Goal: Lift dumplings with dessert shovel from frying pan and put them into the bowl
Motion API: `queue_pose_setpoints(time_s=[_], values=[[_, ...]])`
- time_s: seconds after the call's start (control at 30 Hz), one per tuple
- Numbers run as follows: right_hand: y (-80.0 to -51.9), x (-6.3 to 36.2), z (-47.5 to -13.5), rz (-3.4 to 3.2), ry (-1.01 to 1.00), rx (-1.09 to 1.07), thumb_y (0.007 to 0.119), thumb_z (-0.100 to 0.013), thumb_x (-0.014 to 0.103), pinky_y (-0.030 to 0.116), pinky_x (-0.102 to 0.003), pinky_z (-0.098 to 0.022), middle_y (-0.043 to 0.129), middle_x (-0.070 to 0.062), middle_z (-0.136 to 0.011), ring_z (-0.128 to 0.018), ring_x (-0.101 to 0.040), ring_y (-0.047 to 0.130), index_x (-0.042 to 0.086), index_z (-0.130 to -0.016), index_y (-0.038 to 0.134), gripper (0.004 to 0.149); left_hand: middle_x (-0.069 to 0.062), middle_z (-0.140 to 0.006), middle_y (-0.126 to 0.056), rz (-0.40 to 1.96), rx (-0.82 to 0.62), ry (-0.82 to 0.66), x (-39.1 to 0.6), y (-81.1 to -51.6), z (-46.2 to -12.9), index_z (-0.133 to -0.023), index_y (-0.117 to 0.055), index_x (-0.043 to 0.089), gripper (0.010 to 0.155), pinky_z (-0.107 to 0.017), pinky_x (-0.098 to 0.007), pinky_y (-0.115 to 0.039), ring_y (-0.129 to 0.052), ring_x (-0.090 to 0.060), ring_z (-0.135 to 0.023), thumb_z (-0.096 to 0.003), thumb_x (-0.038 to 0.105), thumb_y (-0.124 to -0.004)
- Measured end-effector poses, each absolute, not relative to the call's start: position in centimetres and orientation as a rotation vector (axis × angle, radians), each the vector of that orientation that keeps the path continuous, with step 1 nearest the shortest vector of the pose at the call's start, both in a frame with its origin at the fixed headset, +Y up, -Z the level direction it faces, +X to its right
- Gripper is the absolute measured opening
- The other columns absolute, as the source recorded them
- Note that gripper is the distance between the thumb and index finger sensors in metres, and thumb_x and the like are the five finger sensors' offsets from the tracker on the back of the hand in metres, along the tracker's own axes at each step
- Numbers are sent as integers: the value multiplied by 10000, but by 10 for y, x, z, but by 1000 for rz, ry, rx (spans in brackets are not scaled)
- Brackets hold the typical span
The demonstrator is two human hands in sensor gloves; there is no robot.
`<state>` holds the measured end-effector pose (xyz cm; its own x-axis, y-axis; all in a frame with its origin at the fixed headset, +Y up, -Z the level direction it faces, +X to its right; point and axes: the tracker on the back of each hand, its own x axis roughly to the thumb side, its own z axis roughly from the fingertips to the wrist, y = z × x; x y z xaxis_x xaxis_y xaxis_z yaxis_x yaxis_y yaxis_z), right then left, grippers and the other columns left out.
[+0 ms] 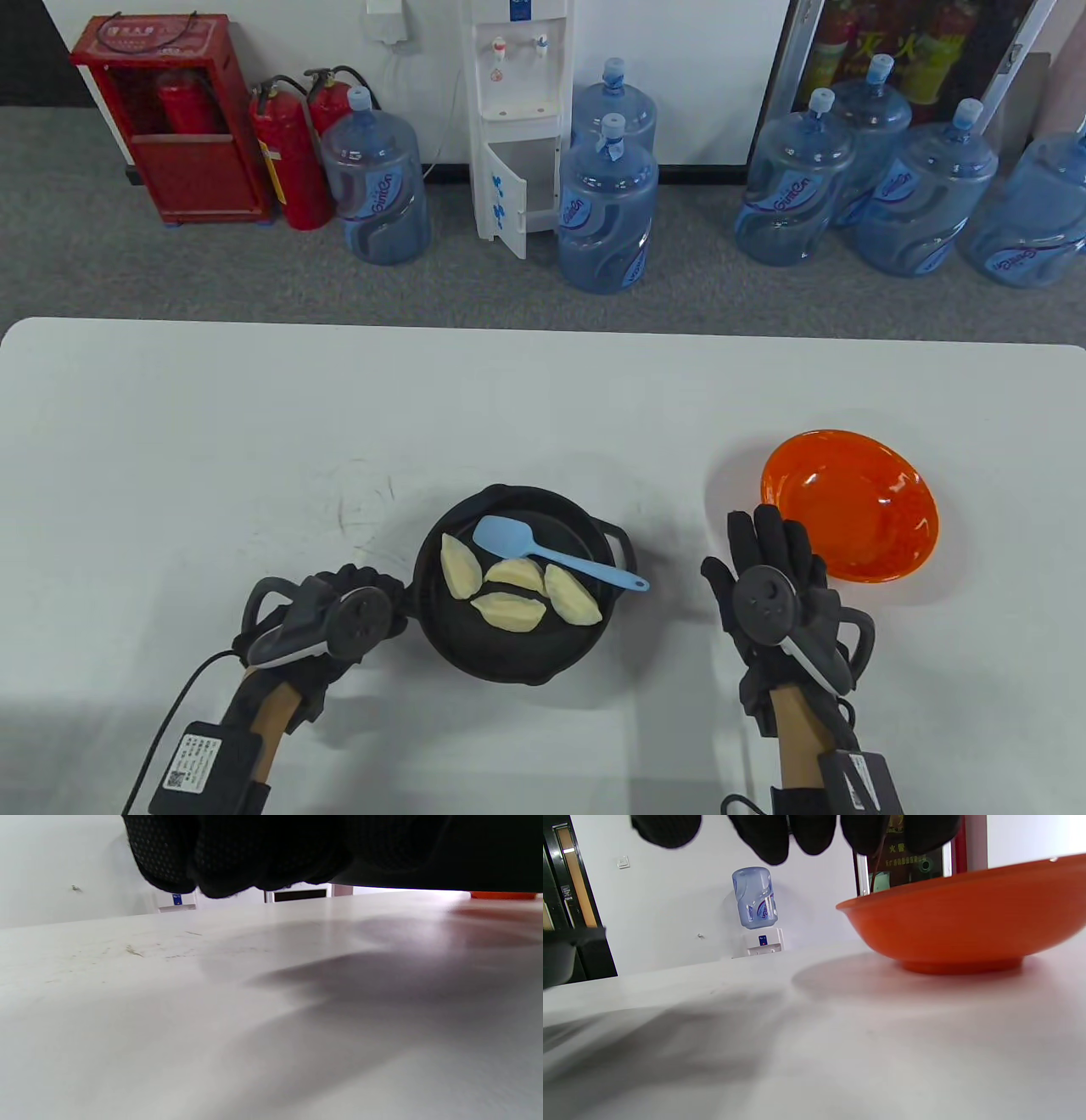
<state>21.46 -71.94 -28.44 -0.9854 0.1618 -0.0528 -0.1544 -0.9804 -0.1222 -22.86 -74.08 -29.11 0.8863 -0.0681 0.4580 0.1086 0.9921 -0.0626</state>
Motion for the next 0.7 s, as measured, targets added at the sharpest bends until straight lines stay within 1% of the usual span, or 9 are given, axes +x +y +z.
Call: queue_pose_setpoints(time_s=[0.2,0.43,0.57,0.7], values=[[-721,211,-285,2995,-162,-84,512,-631,589,446,-653,-809,303,-109,-1305,-1170,-422,358,231,-1239,433,710,53,-670,-869,-119,-142,-508,-219,-751,-290,-875,-746,243,486,-685,-452,-771,-931,-119,-539,-457,490,-735],[-720,209,-285,3001,-169,-72,515,-632,589,446,-642,-813,307,-114,-1303,-1166,-425,366,228,-1238,435,709,54,-686,-869,-130,-185,-504,-220,-758,-292,-880,-738,248,490,-693,-455,-765,-934,-120,-556,-457,493,-735],[-717,202,-282,2981,-208,-20,554,-636,582,458,-635,-812,328,-117,-1297,-1163,-420,387,223,-1231,450,703,52,-700,-866,-111,-218,-494,-220,-762,-293,-888,-730,252,492,-694,-462,-760,-934,-125,-568,-457,490,-741],[-713,182,-278,2973,-263,108,621,-637,562,481,-628,-809,373,-117,-1288,-1157,-408,431,231,-1216,491,680,55,-712,-862,-117,-251,-477,-220,-766,-294,-894,-719,259,489,-697,-466,-758,-935,-125,-578,-461,488,-743]])
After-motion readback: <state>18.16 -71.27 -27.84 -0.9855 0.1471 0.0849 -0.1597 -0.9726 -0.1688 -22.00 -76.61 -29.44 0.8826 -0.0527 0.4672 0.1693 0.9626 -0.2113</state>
